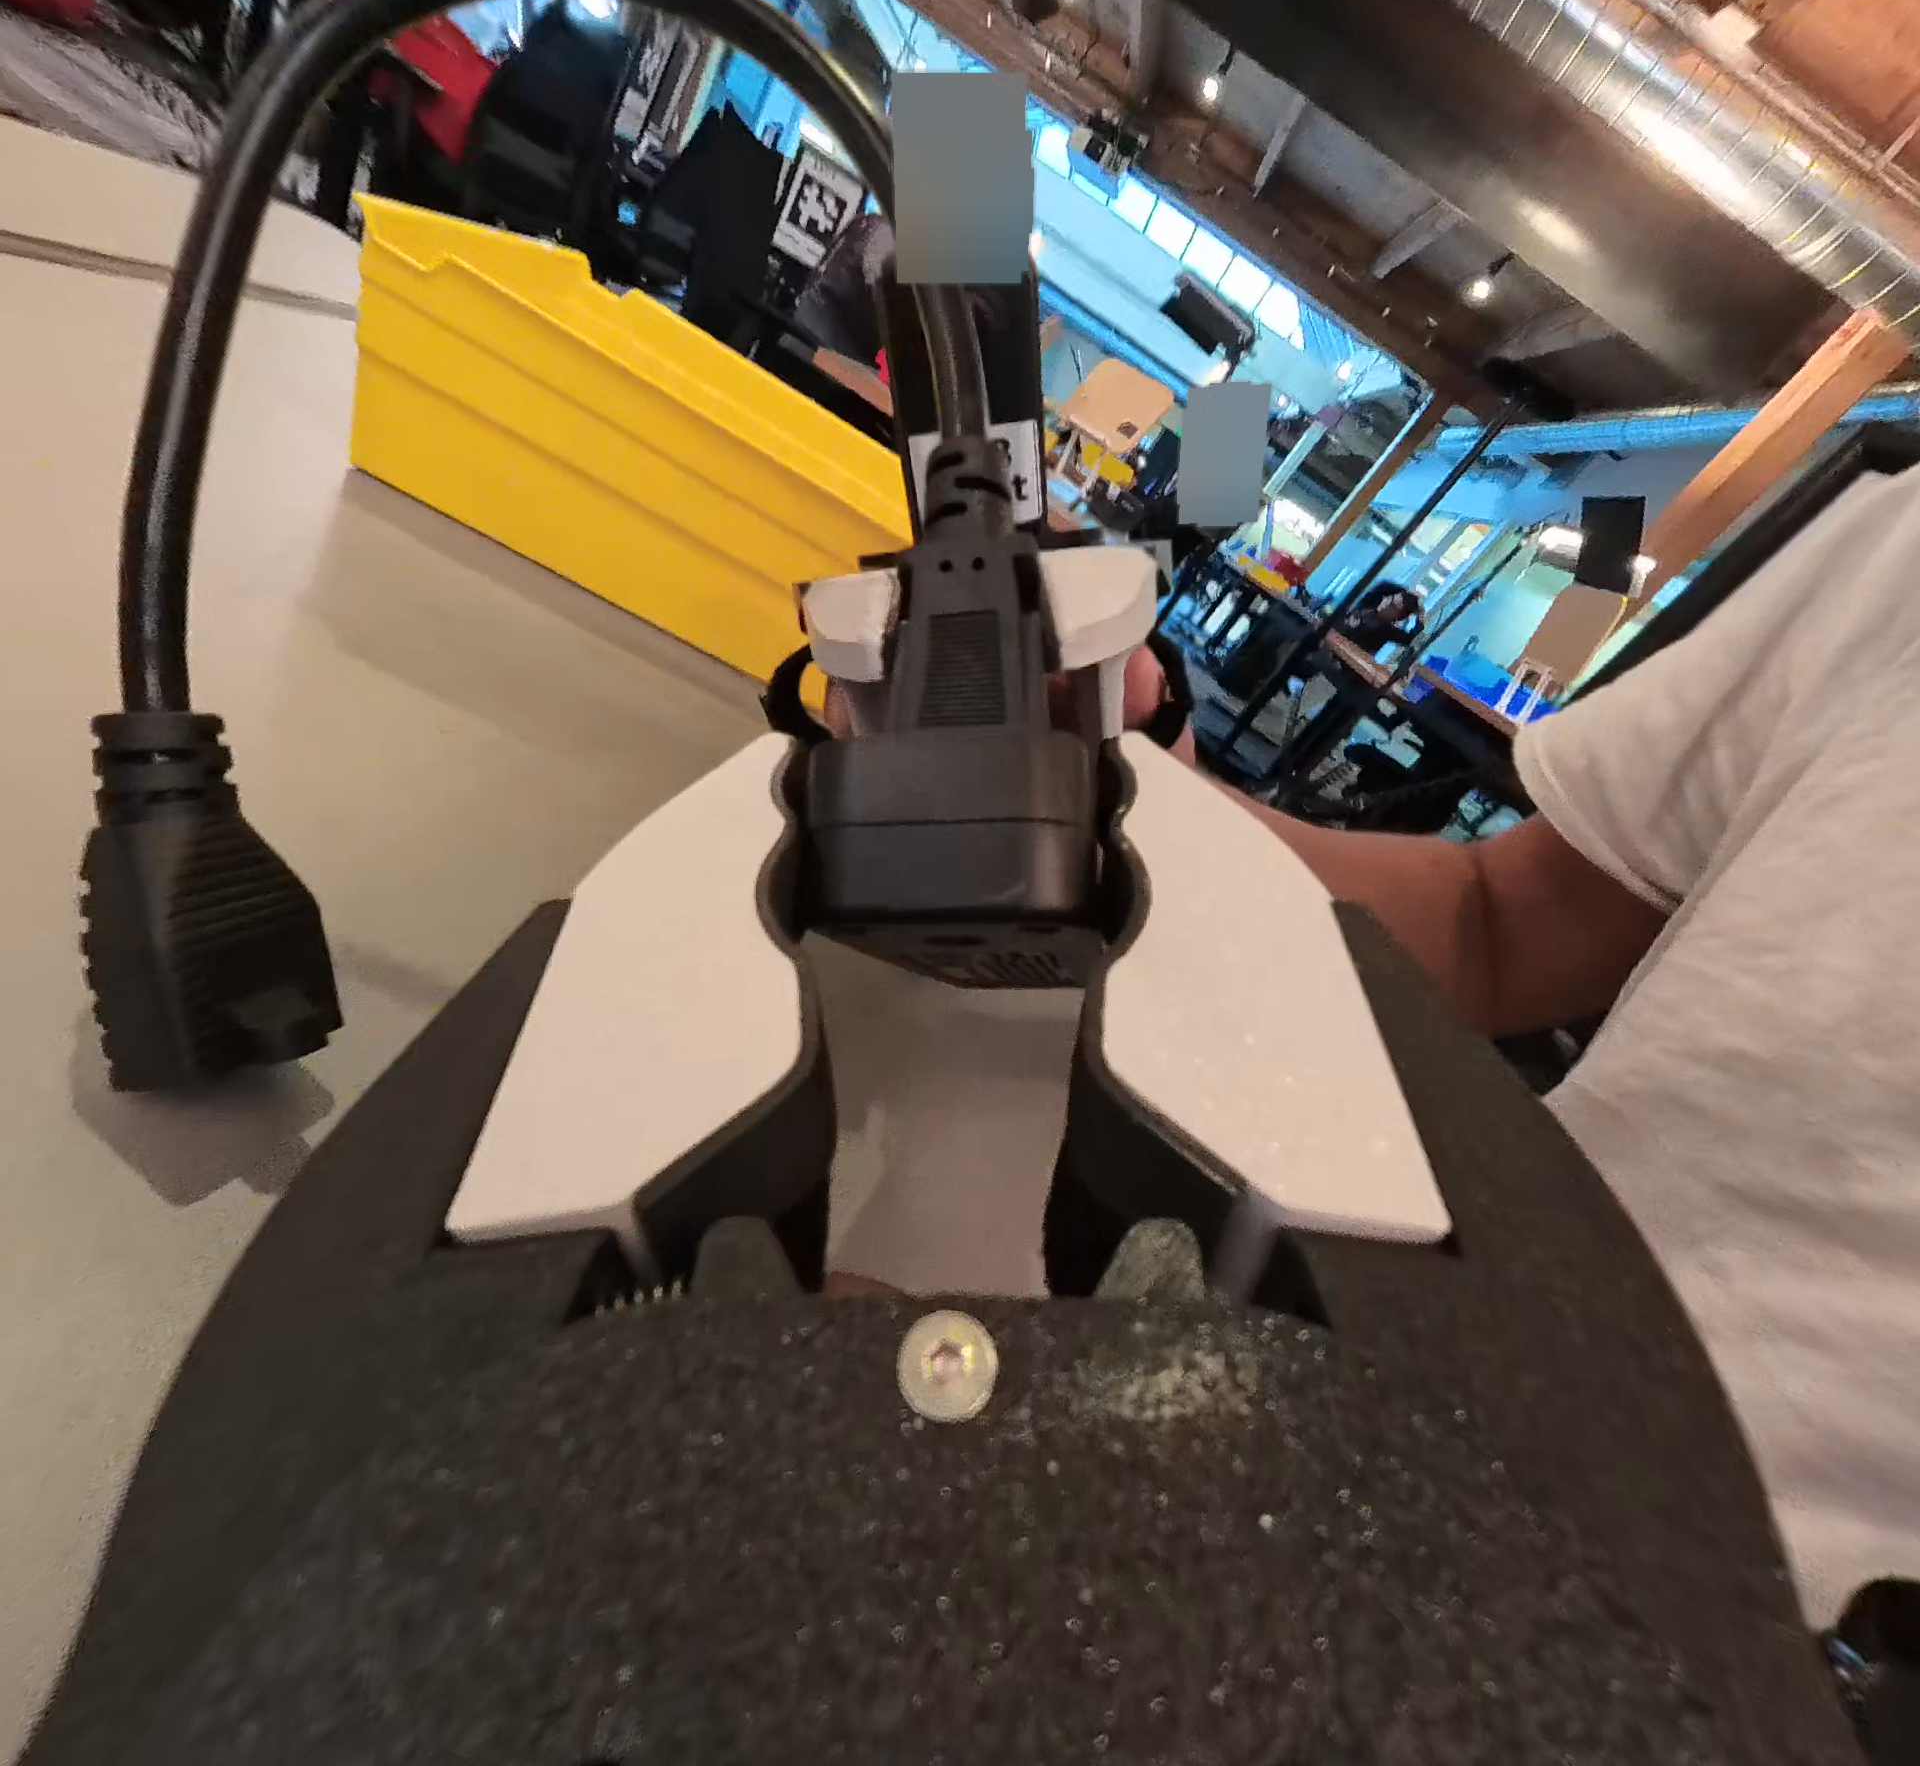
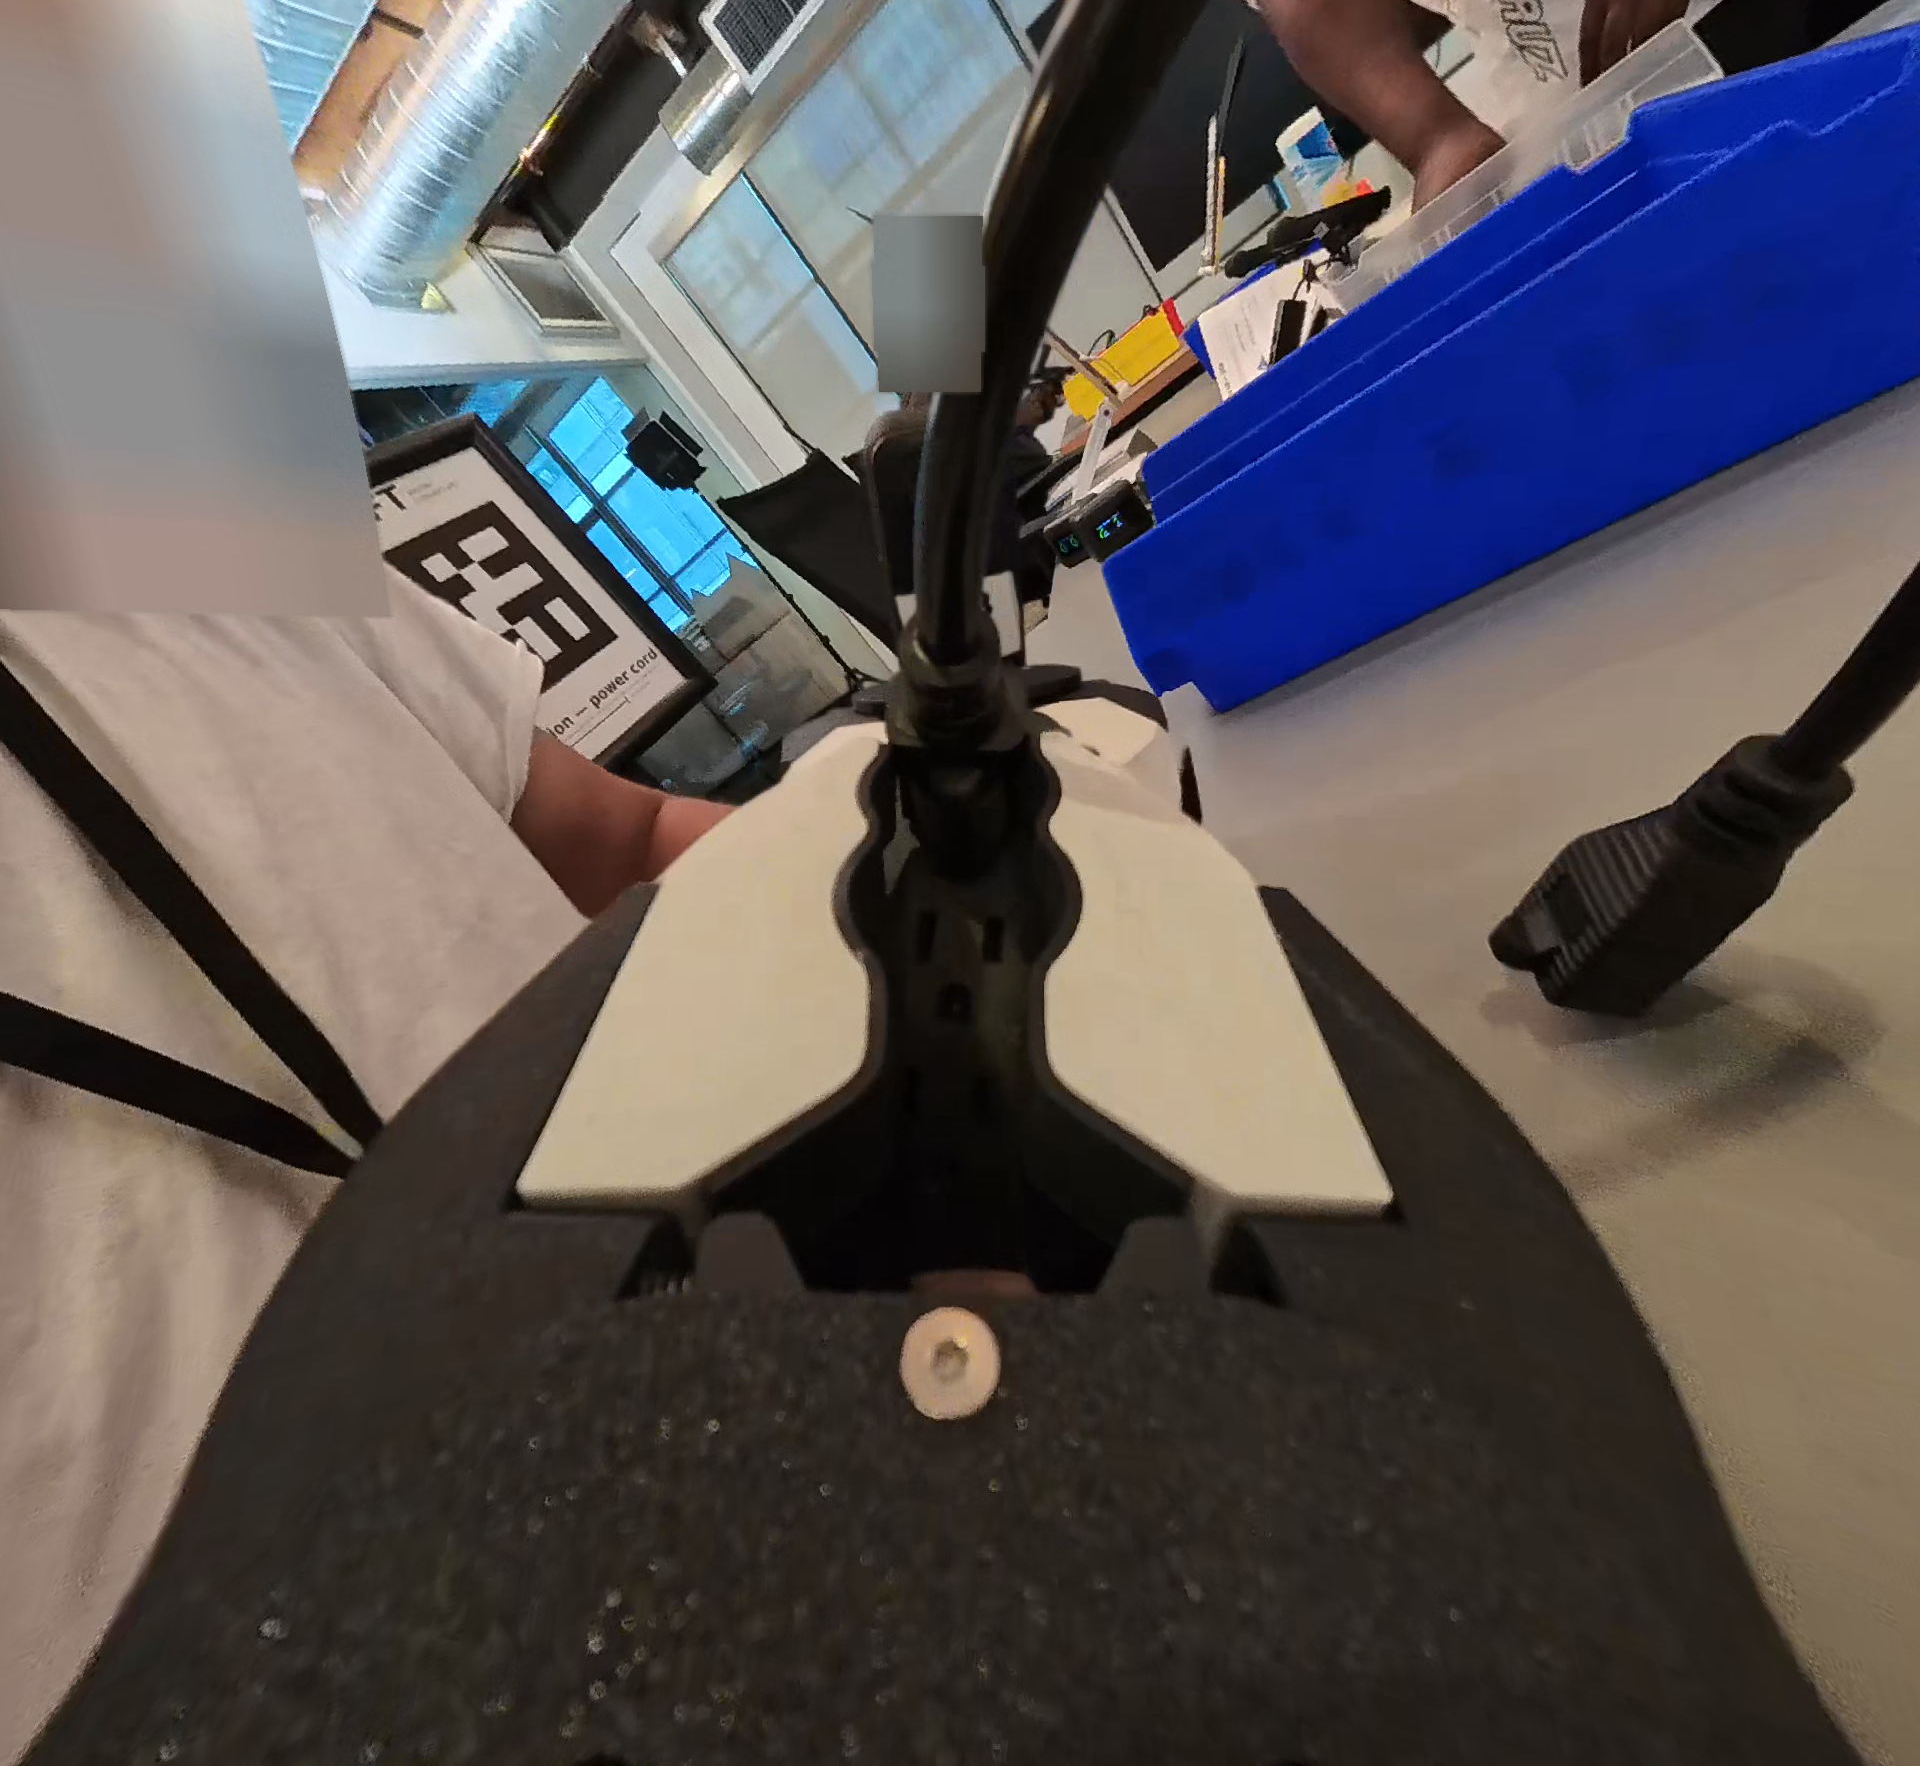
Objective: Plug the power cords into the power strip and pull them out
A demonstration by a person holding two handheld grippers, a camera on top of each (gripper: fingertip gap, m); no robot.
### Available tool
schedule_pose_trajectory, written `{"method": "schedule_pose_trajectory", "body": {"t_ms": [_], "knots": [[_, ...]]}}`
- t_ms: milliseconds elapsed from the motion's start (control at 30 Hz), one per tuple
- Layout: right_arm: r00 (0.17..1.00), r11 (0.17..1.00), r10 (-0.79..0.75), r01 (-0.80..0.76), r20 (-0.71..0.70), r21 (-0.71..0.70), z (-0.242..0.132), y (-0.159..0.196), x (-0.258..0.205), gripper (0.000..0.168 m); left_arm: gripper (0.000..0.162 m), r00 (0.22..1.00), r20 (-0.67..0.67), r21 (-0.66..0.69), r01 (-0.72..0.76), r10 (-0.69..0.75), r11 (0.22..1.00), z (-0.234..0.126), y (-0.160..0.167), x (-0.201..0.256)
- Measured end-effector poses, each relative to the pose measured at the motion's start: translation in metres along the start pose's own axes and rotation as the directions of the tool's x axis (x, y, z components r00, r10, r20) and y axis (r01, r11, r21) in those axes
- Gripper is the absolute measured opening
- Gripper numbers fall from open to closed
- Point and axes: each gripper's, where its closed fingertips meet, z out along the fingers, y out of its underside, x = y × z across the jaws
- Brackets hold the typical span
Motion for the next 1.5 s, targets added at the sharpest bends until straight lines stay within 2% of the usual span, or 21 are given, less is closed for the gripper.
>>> {"method": "schedule_pose_trajectory", "body": {"t_ms": [100,200,233,267,367,633,800,833,900,967,1133,1233,1333,1500], "knots": [[1.0,1.0,0.001,-0.001,-0.015,0.004,-0.001,-0.001,0.001,0.028,0.052,1.0,-0.004,-0.064,-0.02,0.019,0.998,0.003,0.004,0.0],[0.998,0.995,-0.034,0.029,-0.052,-0.092,0.008,0.012,0.002,0.039,0.052,0.999,-0.021,-0.11,-0.03,0.028,0.993,0.009,0.011,0.003],[0.997,0.994,-0.047,0.041,-0.058,-0.098,0.009,0.013,0.001,0.037,0.052,0.999,-0.022,-0.112,-0.031,0.029,0.993,0.008,0.012,0.003],[0.995,0.993,-0.066,0.059,-0.072,-0.101,0.007,0.011,0.001,0.026,0.052,0.999,-0.025,-0.124,-0.031,0.029,0.992,0.007,0.013,0.002],[0.99,0.976,-0.112,0.093,-0.085,-0.195,0.005,0.018,0.0,0.026,0.052,0.998,-0.035,-0.157,-0.059,0.054,0.986,0.006,0.017,0.004],[0.995,0.961,-0.096,0.083,-0.038,-0.264,0.007,0.028,-0.01,0.026,0.051,0.984,-0.09,-0.269,-0.174,0.155,0.947,-0.005,0.029,0.015],[0.994,0.946,-0.097,0.079,-0.042,-0.314,0.009,0.033,-0.012,0.026,0.05,0.975,-0.115,-0.295,-0.216,0.19,0.931,-0.012,0.036,0.017],[0.996,0.951,-0.074,0.059,-0.04,-0.304,0.01,0.031,-0.013,0.025,0.05,0.977,-0.095,-0.27,-0.21,0.191,0.94,-0.01,0.033,0.017],[1.0,0.982,0.001,-0.005,-0.021,-0.189,0.011,0.01,-0.008,0.025,0.05,0.981,-0.06,-0.237,-0.192,0.183,0.952,-0.002,0.021,0.012],[0.997,0.963,-0.064,0.048,-0.052,-0.265,0.011,0.015,-0.008,0.025,0.05,0.973,-0.064,-0.265,-0.232,0.223,0.936,-0.003,0.027,0.011],[0.994,0.942,-0.085,0.058,-0.067,-0.329,0.011,0.031,-0.004,0.025,0.05,0.968,-0.119,-0.327,-0.248,0.22,0.912,-0.014,0.04,0.007],[0.994,0.935,-0.086,0.058,-0.064,-0.349,0.011,0.039,-0.004,0.026,0.049,0.967,-0.148,-0.36,-0.246,0.205,0.9,-0.019,0.047,0.009],[0.998,0.921,-0.037,0.013,-0.055,-0.389,0.01,0.043,-0.006,0.026,0.049,0.976,-0.19,-0.394,-0.176,0.107,0.902,-0.021,0.049,0.014],[0.954,0.824,-0.263,0.146,-0.141,-0.548,0.004,0.033,-0.008,0.031,0.049,0.95,-0.286,-0.353,0.013,-0.122,0.935,-0.027,0.021,0.028]]}}
